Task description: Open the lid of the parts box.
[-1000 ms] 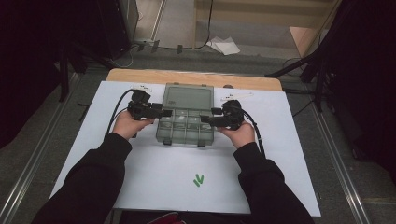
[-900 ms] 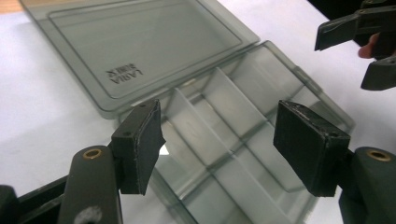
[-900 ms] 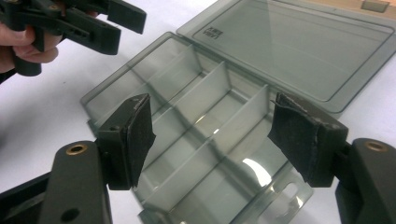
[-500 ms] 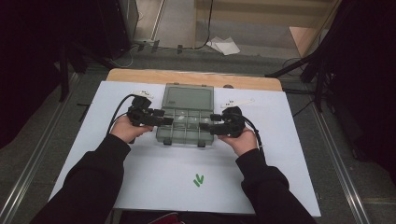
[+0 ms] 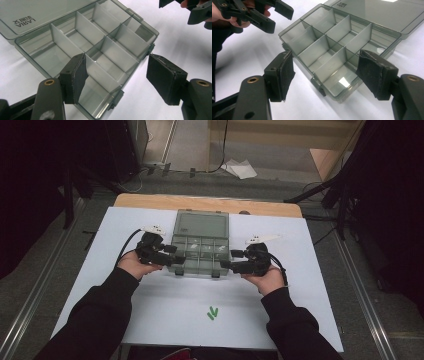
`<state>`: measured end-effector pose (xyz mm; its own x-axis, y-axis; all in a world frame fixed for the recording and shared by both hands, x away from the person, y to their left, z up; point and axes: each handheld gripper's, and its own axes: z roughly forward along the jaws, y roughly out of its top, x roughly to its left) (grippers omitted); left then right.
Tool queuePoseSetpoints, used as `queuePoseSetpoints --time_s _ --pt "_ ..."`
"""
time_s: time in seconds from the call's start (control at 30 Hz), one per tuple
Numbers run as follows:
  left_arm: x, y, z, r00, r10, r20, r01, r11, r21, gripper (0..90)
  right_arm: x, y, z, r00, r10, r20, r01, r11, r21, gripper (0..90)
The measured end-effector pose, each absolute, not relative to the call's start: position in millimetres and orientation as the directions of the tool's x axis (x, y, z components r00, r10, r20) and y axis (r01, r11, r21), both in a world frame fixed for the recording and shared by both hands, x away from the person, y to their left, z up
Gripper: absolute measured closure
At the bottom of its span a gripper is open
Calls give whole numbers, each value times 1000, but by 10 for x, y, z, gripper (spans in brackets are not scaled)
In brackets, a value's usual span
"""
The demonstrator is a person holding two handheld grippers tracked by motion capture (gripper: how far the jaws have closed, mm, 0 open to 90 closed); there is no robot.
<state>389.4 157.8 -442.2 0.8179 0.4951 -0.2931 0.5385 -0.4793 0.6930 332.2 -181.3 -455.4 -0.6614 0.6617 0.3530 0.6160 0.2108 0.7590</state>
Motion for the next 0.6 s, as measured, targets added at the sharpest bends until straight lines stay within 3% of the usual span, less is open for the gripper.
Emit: queuePoseSetpoints --time_s 0.6 --pt "3589 1651 -4434 864 438 -248 469 -519 715 318 3021 -1808 -4599 -687 645 334 602 248 759 308"
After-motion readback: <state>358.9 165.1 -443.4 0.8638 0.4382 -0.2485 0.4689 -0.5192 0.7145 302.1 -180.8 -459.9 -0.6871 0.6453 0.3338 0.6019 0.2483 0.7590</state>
